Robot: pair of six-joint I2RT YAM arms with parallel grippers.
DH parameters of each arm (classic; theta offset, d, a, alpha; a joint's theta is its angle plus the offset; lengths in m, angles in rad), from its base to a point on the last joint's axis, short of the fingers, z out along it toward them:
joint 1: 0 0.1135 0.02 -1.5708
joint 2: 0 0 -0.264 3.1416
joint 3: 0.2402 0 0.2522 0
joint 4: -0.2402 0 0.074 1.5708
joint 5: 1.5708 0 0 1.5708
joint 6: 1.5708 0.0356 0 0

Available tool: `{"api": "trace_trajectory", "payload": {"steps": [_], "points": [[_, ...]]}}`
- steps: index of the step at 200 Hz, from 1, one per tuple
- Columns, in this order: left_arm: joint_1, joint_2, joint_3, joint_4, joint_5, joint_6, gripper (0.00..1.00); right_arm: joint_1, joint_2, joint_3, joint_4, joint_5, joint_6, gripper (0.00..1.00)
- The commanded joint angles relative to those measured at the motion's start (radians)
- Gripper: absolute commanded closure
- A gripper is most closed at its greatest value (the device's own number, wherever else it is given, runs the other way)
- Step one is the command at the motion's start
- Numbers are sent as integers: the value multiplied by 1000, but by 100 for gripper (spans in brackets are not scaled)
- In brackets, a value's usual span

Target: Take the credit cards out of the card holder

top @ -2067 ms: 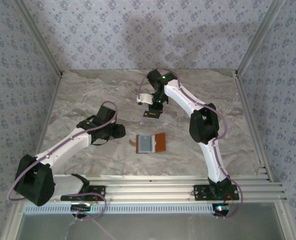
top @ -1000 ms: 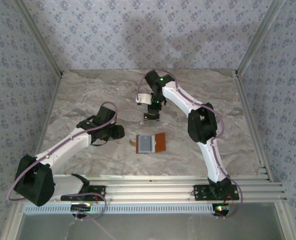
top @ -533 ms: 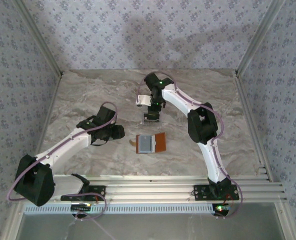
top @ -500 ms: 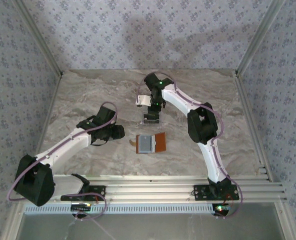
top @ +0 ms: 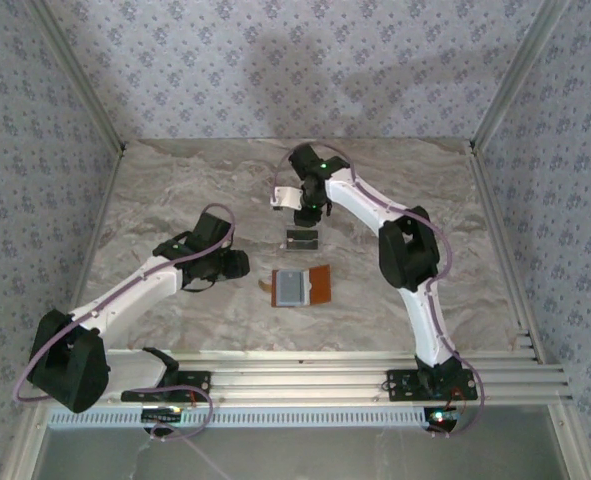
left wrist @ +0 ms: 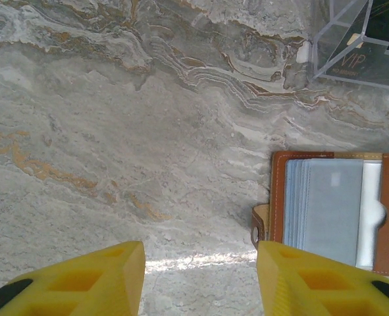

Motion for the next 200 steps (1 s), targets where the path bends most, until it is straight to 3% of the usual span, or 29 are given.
{"api": "trace_trajectory", "payload": {"steps": [1,50,73,116,152,200], "points": [[-13,-4,40,7,-6,2,51,7,-116,-46,43,-5,114,66],[-26,52,57,71,6,-9,50,15,-282,-222,144,-7,590,62],[-28,76,57,122,26,-4,49,15,-372,-344,197,-22,846,67],[-1,91,44,169,47,-63,48,26,-504,-615,346,-205,1267,69],[50,101,36,174,104,-88,48,74,-516,-756,428,-323,1457,70],[89,33,-16,194,110,-91,47,158,-447,-777,450,-322,1522,68]]}}
